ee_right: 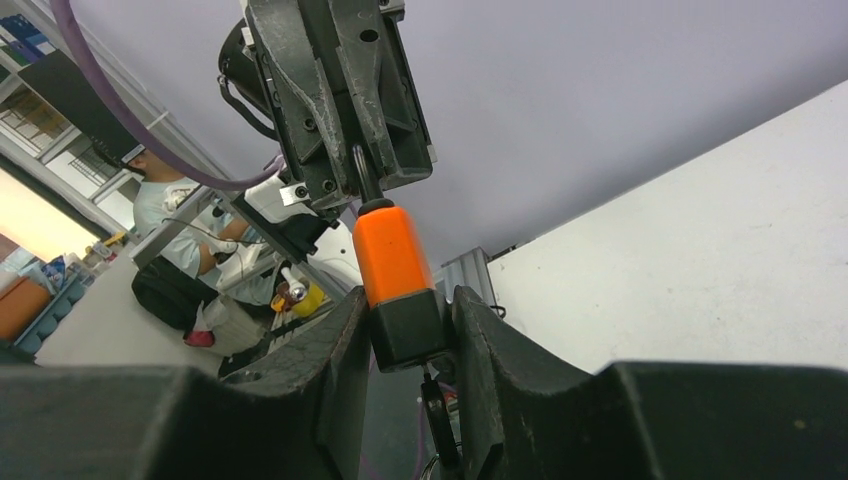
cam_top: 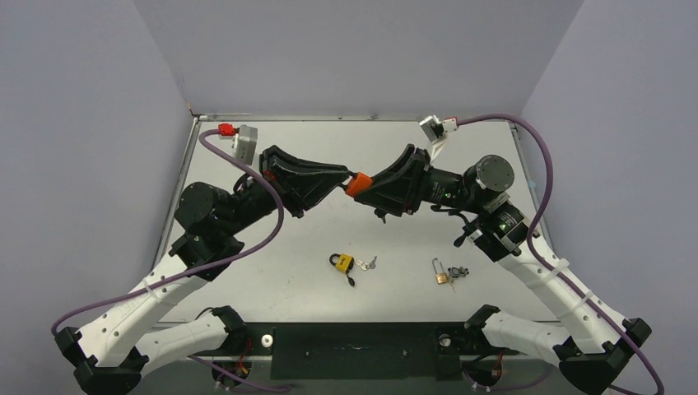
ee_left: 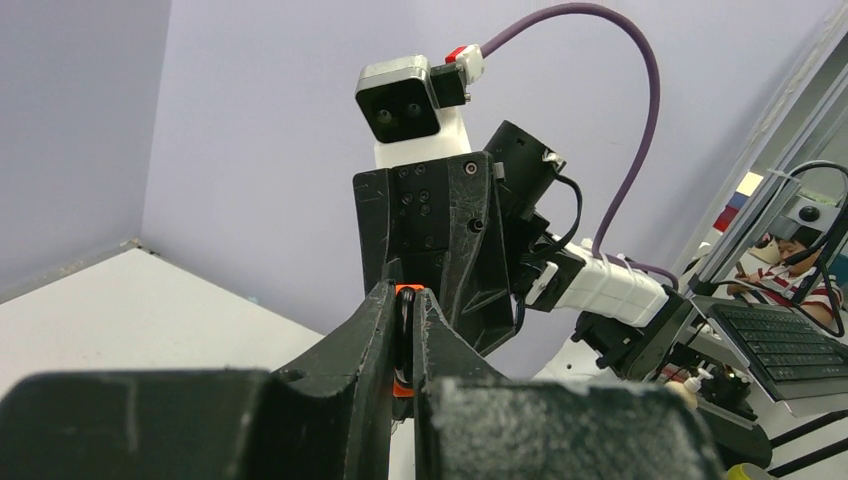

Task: Lock with the key
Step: Lock the lock.

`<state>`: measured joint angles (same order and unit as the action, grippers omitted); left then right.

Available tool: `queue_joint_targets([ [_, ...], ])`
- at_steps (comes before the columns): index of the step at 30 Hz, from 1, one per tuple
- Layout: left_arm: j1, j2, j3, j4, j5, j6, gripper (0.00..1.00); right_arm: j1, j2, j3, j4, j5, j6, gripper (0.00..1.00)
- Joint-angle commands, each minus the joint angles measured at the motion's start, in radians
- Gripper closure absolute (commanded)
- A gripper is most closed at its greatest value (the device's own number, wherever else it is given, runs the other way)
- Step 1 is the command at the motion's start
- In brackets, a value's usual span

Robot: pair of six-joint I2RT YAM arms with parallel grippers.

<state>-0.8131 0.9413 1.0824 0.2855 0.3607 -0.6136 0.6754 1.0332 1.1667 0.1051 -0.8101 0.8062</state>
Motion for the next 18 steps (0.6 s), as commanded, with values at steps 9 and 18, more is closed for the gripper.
queue_joint_targets([
  [9, -0.124, 0.102, -0.094, -0.179, 0.25, -0.074, 1.0, 0.005, 0.051, 0.143, 0.296, 0.222, 0.041, 1.0],
  [18, -0.124, 0.113, -0.129, -0.169, 0.228, -0.075, 1.0, 0.017, 0.072, 0.219, 0.304, 0.215, 0.036, 1.0],
])
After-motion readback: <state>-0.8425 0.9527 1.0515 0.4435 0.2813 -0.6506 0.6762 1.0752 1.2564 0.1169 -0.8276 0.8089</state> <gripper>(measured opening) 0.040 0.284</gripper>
